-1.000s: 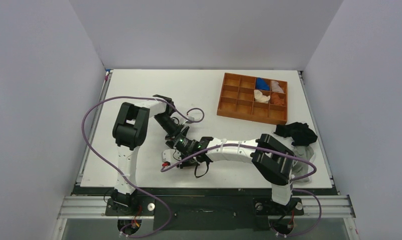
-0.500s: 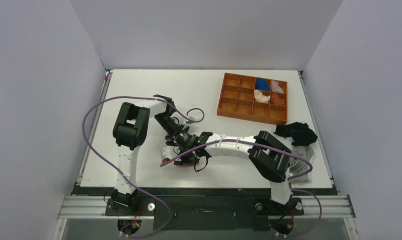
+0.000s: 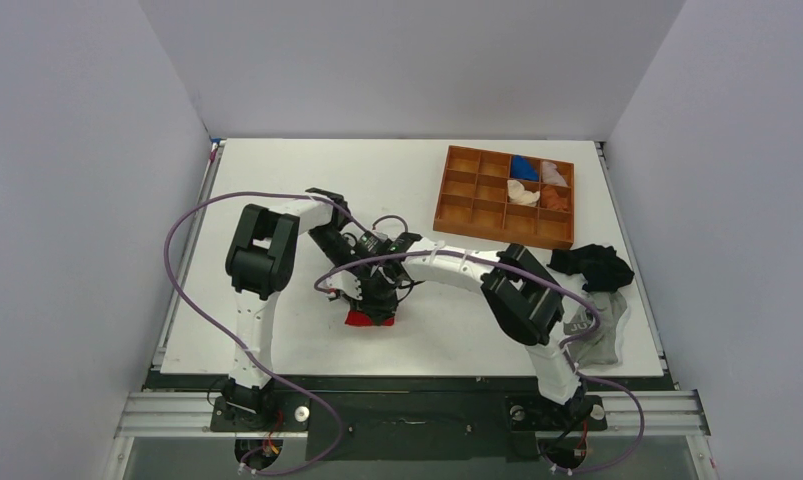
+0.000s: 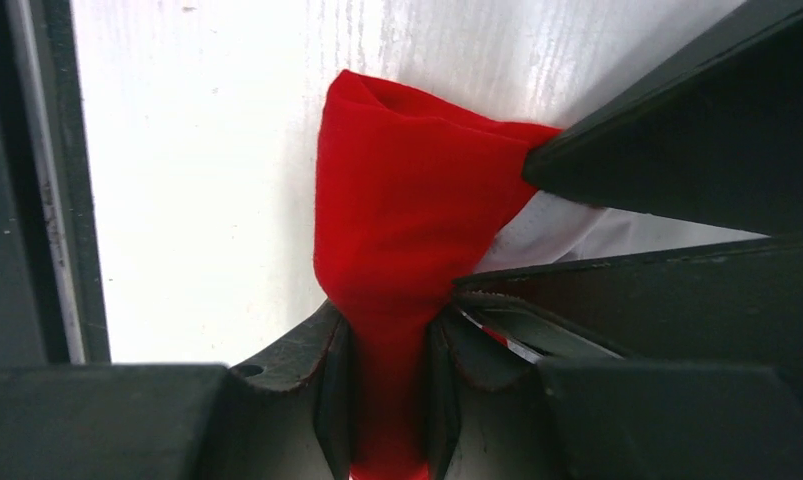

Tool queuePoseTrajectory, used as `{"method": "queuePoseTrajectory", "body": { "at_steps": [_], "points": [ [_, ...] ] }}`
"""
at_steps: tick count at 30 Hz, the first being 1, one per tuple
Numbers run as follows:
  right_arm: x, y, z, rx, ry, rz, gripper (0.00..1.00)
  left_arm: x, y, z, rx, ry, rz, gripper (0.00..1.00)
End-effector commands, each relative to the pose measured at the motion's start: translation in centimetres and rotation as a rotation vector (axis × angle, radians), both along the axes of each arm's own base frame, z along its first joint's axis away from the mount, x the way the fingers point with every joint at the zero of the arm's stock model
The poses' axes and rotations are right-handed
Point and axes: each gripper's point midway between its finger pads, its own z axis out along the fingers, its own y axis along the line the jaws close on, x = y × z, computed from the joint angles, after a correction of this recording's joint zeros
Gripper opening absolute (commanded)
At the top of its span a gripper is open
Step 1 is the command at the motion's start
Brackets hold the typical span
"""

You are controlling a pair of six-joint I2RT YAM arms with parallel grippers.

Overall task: Roll the underwear
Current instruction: Roll the underwear to the center of the board.

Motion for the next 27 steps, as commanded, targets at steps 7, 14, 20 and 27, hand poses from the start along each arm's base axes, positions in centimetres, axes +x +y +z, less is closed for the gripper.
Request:
{"method": "queuePoseTrajectory", "body": {
  "at_steps": [7,14,20,27],
  "points": [
    [-2.0,-1.7,-3.0,-0.068,0.271,-0.051,0.00,5.6,0.2,-4.6,0.049,-0.340,-0.091,0.53],
    [-1.1,-3.0,-4.3,-0.123,0.313,-0.169,0.00,6.3,1.8,-4.2,0.128,-0.419,-0.103,0.62],
    [-0.9,-3.6,-5.3,-0.143,0.324,-0.242,0.00,6.6,2.9,-3.7,0.168,-0.459,-0.112,0.66],
    [0.0,-4.2,-5.7,-0.147,0.311,-0.306,0.00,7.5,5.0,-3.8,0.244,-0.529,-0.098,0.69]
  ]
}}
